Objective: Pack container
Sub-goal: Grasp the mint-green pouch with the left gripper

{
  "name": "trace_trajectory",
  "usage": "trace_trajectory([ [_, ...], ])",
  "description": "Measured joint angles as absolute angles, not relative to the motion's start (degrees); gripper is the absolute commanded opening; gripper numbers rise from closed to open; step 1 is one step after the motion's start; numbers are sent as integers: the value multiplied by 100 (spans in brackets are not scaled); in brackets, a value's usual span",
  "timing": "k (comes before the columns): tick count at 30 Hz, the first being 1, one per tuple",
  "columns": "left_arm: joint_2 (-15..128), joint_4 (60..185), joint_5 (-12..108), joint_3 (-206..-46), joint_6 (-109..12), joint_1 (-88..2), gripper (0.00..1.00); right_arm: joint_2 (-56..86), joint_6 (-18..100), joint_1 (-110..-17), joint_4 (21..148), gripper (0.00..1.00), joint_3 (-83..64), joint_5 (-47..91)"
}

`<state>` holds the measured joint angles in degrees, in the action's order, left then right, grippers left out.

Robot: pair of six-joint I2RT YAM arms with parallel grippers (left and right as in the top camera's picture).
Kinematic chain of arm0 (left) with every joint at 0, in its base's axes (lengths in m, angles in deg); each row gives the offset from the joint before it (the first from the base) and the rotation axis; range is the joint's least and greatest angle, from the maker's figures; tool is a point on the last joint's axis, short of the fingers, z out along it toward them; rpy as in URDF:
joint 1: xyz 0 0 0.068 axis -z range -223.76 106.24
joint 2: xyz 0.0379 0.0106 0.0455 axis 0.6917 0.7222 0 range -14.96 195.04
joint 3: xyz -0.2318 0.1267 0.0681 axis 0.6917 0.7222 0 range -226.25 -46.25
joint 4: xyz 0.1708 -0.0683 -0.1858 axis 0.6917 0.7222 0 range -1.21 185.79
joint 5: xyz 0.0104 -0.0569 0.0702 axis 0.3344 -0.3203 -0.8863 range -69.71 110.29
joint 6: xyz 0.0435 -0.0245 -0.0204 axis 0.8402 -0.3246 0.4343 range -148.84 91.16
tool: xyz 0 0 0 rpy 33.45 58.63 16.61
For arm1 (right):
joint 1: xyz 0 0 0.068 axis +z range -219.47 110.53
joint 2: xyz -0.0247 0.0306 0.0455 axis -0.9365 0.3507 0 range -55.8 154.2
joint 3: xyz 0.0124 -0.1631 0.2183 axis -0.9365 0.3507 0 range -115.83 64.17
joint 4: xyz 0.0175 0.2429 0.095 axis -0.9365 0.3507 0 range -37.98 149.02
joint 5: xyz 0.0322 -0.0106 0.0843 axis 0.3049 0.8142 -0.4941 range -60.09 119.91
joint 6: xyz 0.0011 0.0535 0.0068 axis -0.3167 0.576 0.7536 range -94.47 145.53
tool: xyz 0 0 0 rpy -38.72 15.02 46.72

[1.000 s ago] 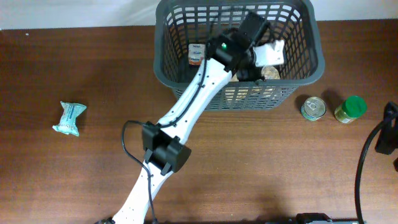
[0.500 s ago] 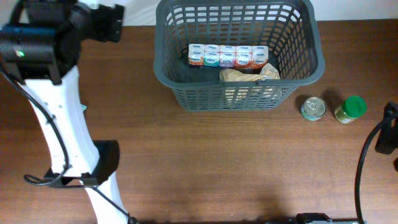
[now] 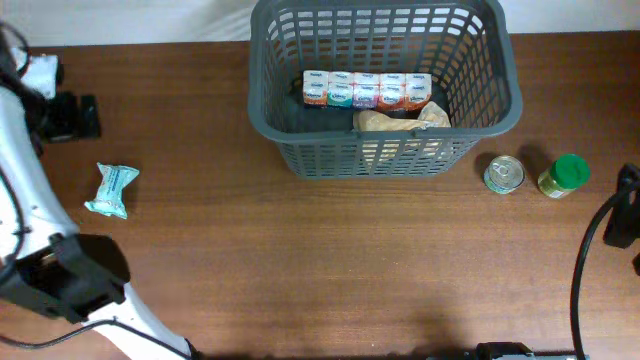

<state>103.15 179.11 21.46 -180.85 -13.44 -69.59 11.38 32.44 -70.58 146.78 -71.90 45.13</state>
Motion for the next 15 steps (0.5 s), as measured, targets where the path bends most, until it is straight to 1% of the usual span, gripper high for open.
trace_trajectory([
  [2, 10291, 17369, 2445, -17178, -1076, -7315, 99, 1138, 3242, -7058, 14676, 99, -7190, 4513],
  [6, 10304, 16644, 2633, -16217, -781, -7630, 99, 1138, 3242, -7058, 14678, 99, -7190, 4513],
  [11, 10511, 16268, 2830, -15932, -573, -7649, 100, 1138, 3242, -7058, 14676, 99, -7190, 4513],
  [15, 11003, 16130, 2863, -15932, -547, -7564, 100, 1138, 3242, -7058, 14676, 99, -7190, 4513],
])
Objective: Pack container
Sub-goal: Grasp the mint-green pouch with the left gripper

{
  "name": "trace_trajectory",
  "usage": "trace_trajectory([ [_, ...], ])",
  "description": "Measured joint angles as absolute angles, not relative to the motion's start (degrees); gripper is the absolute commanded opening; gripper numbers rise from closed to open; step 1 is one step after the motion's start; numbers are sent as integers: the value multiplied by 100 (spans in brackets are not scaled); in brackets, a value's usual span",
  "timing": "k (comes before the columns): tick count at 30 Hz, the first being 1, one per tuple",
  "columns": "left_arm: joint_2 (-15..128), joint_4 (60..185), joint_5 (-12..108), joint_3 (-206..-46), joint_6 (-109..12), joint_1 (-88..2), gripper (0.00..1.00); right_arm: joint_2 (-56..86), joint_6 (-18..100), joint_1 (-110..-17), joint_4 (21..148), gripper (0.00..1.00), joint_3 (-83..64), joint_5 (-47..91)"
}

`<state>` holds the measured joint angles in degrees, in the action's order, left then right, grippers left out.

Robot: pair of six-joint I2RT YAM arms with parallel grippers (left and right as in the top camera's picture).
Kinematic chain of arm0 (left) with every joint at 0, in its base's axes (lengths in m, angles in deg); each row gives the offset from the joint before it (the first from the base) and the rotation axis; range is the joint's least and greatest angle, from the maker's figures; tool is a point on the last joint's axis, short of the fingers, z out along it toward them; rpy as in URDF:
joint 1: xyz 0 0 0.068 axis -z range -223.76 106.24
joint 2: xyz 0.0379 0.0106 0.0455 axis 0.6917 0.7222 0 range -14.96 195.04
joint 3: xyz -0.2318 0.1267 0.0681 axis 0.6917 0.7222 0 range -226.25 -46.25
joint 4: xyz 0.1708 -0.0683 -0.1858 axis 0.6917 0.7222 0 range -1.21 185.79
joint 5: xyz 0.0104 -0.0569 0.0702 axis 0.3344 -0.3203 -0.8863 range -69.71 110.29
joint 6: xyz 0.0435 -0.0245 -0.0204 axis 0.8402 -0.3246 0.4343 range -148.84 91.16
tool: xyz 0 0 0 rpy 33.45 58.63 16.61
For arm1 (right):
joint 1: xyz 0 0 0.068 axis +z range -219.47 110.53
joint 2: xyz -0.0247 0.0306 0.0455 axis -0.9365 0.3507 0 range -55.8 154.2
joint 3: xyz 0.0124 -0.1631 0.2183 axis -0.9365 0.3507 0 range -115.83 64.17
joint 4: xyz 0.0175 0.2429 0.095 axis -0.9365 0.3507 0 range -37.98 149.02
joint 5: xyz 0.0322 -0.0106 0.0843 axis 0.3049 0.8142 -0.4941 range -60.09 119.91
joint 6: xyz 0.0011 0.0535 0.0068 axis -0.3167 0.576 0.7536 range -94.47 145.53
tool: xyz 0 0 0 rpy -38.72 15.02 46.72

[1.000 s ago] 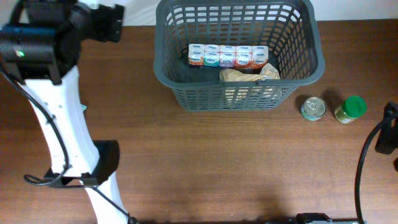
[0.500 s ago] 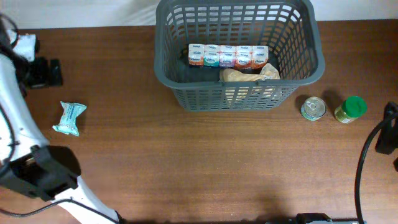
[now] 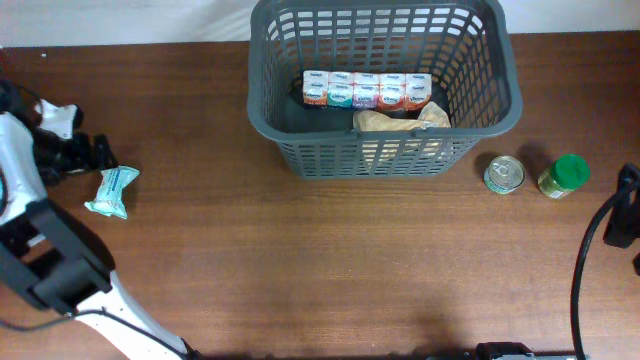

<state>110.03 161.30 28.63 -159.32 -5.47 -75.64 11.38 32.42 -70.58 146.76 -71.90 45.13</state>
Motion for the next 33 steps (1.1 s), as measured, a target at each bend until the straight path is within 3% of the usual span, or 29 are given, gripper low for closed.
trace_trajectory([
  [18, 12022, 15684, 1507, -15882, -726, -6808, 90, 1138, 3242, -7058, 14676, 99, -7190, 4513],
  [21, 12050, 15686, 1394, -15882, -774, -6839, 58, 1138, 3242, -7058, 14676, 99, -7190, 4513],
  [27, 12251, 15877, 1424, -15902, -846, -6943, 57, 1138, 3244, -7058, 14676, 99, -7190, 4513],
  [28, 12253, 15885, 1442, -15906, -846, -6961, 35, 1138, 3244, -7058, 14680, 99, -7190, 4513],
  [29, 12253, 15894, 1444, -15906, -848, -6963, 6, 1138, 3242, -7058, 14676, 99, -7190, 4513],
  [30, 12256, 15912, 1457, -15906, -859, -6963, 2, 1138, 3240, -7058, 14676, 99, -7190, 4513],
  [33, 12273, 16084, 1464, -15981, -914, -6950, 2, 1138, 3242, -7058, 14676, 99, -7190, 4513],
])
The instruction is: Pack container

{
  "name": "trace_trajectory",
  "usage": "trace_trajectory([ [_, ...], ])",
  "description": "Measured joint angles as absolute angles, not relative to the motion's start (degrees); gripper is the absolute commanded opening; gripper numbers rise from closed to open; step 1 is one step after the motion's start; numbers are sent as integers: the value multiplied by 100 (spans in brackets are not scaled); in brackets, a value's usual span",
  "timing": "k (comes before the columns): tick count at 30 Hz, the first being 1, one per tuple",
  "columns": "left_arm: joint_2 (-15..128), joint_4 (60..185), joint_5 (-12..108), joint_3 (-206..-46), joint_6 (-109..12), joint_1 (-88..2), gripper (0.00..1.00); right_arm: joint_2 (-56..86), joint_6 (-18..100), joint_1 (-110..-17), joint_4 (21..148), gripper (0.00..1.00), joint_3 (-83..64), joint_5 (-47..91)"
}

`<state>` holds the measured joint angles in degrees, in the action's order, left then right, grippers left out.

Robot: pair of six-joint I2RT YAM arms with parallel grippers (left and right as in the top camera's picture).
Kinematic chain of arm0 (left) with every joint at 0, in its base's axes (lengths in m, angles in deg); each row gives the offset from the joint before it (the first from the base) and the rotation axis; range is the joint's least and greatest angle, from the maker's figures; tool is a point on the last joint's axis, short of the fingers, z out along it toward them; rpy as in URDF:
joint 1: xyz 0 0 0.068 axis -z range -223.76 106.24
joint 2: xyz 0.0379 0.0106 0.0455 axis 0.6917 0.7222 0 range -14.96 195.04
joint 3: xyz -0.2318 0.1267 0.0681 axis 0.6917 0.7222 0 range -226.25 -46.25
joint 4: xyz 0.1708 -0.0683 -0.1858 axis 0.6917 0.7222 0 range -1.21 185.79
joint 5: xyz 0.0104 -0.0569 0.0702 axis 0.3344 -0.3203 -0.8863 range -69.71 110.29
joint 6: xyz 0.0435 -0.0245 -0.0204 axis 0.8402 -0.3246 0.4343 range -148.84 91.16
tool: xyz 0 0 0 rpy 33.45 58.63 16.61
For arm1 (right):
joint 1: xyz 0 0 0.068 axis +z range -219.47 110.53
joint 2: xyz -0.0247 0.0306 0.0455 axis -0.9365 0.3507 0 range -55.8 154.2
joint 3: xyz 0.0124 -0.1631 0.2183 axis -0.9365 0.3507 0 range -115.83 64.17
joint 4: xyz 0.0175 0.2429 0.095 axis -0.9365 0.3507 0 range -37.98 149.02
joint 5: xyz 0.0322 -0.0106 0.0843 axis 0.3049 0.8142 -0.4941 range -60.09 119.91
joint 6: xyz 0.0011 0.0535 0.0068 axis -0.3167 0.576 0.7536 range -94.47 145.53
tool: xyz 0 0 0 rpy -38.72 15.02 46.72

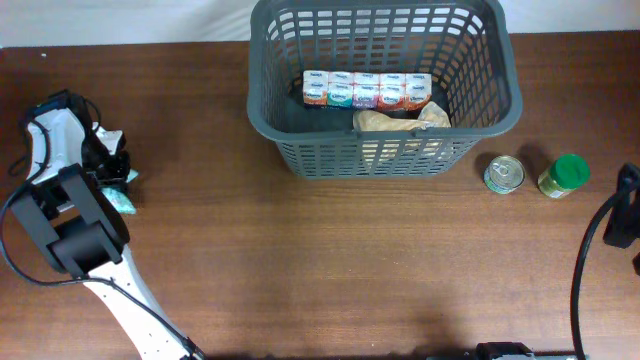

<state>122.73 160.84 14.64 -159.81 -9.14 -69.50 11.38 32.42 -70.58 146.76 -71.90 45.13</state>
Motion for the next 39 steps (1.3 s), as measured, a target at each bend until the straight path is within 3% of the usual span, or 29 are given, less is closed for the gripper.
trace_trajectory([
  [5, 12535, 17013, 1468, -16992, -1137, -6814, 2, 1138, 3242, -7058, 14676, 99, -7190, 4513],
  [11, 12621, 18270, 1422, -20485, -1399, -6074, 2, 1138, 3242, -7058, 14676, 99, -7190, 4511],
  [17, 11934, 17721, 1413, -22435, -1532, -4664, 2, 1138, 3240, -7058, 14676, 99, -7190, 4513],
  [22, 11204, 16685, 1398, -22564, -840, -3394, 2, 1138, 3244, -7058, 14676, 99, -7190, 4513],
  [29, 11134, 16508, 1667, -21882, 2065, -1722, 2, 1138, 3242, -7058, 14676, 99, -7190, 4513],
  [33, 11134, 16189, 1748, -20354, 2996, -1311, 2, 1138, 3244, -7058, 14678, 99, -7190, 4513],
  [39, 11200, 15942, 1722, -18387, 3335, -1261, 2, 1138, 3242, -7058, 14676, 99, -7190, 4513],
])
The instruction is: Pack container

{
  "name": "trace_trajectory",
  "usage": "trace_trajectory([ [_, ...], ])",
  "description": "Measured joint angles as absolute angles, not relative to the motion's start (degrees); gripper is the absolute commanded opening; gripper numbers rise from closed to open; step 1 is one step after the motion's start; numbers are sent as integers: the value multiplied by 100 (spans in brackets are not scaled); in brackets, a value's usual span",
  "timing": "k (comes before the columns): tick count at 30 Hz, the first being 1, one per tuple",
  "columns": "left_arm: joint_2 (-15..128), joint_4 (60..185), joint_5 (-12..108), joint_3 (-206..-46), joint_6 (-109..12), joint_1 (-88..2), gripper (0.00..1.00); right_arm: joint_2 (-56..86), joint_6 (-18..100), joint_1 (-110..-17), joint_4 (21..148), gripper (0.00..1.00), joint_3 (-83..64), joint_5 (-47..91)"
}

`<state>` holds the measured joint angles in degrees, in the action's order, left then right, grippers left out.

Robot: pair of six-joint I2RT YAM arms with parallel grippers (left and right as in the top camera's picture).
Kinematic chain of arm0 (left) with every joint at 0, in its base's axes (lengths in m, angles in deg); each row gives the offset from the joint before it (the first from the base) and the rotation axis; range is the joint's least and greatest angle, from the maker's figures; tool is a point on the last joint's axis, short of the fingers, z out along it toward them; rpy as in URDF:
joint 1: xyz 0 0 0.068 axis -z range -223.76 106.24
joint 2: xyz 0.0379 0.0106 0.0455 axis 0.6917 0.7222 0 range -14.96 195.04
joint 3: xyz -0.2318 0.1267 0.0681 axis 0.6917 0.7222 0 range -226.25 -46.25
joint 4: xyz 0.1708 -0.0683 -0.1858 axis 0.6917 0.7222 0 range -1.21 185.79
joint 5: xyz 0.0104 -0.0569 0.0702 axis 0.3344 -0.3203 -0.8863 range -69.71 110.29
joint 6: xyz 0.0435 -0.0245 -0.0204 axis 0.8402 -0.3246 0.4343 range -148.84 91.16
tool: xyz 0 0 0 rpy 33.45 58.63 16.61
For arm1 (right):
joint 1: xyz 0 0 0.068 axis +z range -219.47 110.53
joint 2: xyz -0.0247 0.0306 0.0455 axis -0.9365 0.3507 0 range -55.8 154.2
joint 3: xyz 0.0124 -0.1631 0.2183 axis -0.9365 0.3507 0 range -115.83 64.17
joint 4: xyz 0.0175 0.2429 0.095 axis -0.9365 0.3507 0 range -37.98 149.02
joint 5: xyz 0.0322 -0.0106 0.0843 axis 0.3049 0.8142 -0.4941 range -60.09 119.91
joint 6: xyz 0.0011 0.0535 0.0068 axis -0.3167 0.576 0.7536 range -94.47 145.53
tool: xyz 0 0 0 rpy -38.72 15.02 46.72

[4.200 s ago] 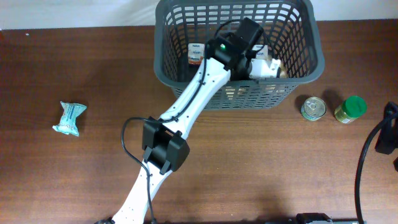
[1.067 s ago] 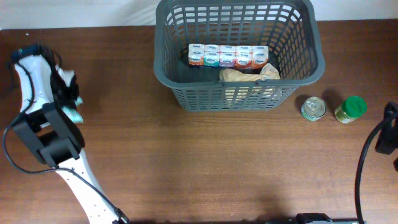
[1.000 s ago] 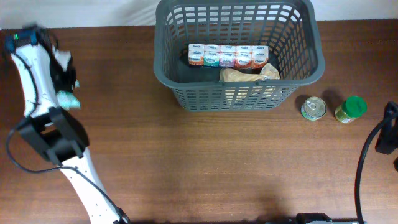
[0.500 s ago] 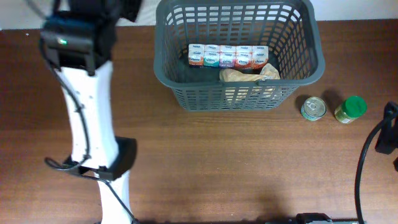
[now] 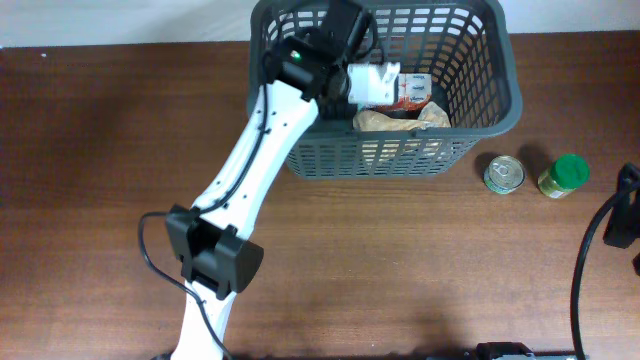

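Observation:
The grey plastic basket (image 5: 300,150) stands at the back middle of the table. My left arm reaches up from the front into it, and my left gripper (image 5: 383,85) hangs over the basket's inside, above the row of small tissue packs (image 5: 415,92). Its jaws are hidden under the wrist. A brown paper bag (image 5: 400,120) lies at the basket's front wall. The teal packet is out of view. Only a dark part of my right gripper (image 5: 625,205) shows at the right edge.
A tin can (image 5: 503,174) and a green-lidded jar (image 5: 563,175) stand on the table just right of the basket. A black cable (image 5: 585,270) curves along the right edge.
My left gripper was at the teal packet on the table's left side; now it is over the inside of the basket. The packet is gone from the table. The right arm has not moved.
The left gripper was first at the far left, apart from the teal packet lying on the table. It then stood next to the packet, then right on it. Now the arm reaches into the basket and the packet's spot is bare.

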<state>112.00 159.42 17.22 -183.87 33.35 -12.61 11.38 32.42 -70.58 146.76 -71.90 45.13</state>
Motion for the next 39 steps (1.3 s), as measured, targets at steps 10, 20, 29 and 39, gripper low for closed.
trace_trajectory([
  [10, 11206, 15494, 1783, -16706, 3283, -1484, 99, 1138, 3242, -7058, 14676, 99, -7190, 4513],
  [20, 11209, 16231, 675, -19045, 1246, -1529, 99, 1138, 3244, -7058, 14680, 99, -7190, 4513],
  [29, 10131, 16694, 668, -19963, 371, -1825, 99, 1138, 3244, -7058, 14676, 99, -7190, 4513],
  [39, 8621, 16561, 1549, -19134, -1198, -5221, 99, 1138, 3244, -7058, 14411, 99, -7188, 4513],
])
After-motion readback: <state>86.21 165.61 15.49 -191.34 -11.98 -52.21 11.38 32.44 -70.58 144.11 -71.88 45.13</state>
